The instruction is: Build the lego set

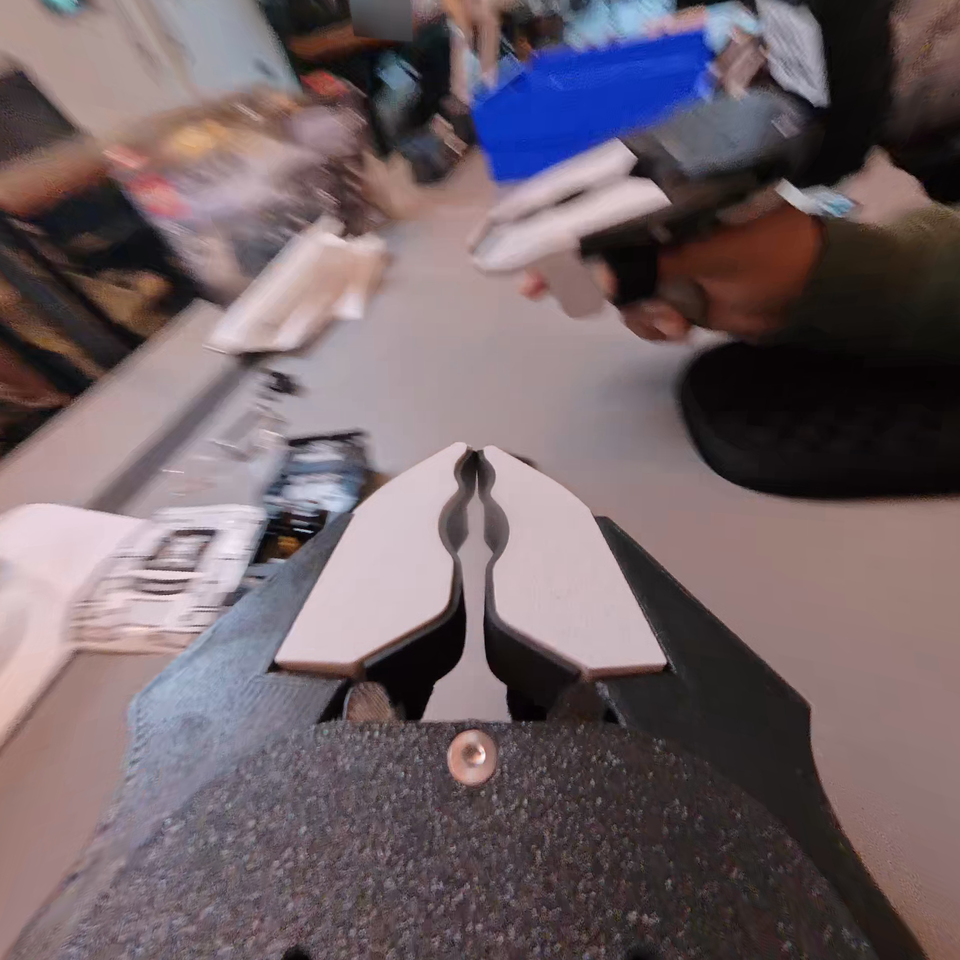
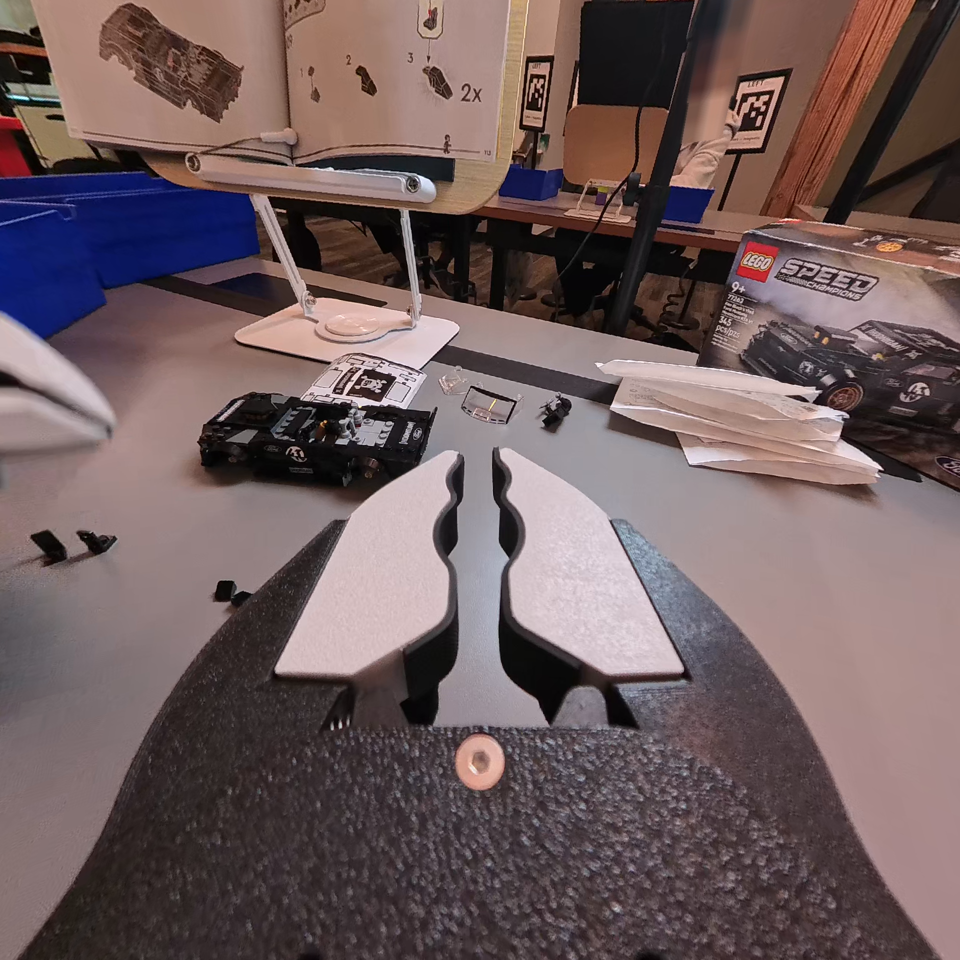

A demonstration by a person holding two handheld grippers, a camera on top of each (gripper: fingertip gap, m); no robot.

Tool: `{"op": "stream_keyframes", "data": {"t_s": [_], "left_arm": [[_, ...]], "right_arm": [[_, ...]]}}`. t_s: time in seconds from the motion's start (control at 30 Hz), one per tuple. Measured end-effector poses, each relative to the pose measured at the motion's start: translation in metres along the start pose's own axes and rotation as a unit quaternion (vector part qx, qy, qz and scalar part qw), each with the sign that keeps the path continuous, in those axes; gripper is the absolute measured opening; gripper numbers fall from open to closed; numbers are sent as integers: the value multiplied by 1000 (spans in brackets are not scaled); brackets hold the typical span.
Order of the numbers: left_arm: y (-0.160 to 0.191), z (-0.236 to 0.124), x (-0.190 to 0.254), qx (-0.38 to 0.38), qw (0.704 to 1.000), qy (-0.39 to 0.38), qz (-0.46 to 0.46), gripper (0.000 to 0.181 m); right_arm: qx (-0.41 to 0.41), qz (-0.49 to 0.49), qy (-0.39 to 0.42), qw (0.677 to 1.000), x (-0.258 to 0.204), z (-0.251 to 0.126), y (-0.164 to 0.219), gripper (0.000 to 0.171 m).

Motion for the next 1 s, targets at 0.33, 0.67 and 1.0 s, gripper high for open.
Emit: {"op": "stream_keyframes", "data": {"t_s": [0.33, 0.67, 1.0], "left_arm": [[-82, -91, -120, 207, 913, -352, -5, 0], [-93, -67, -224, 179, 893, -411, -47, 0], [-83, -51, -256, 172, 894, -410, -54, 0]], "right_arm": [[-20, -2, 8, 1000, 0, 5, 8, 10], [-39, -3, 23, 999, 3, 9, 14, 10], [-46, 6, 17, 999, 5, 13, 18, 10]]}}
Point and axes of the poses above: each gripper's, where its closed fingertips meet, z out along the fingers, y out of its underside, x = y × z across the jaws, the point moved 6 cm from there along -z, back along the fingers, and after that the axes turned 6 degrees about -z, right-handed, at the moved point
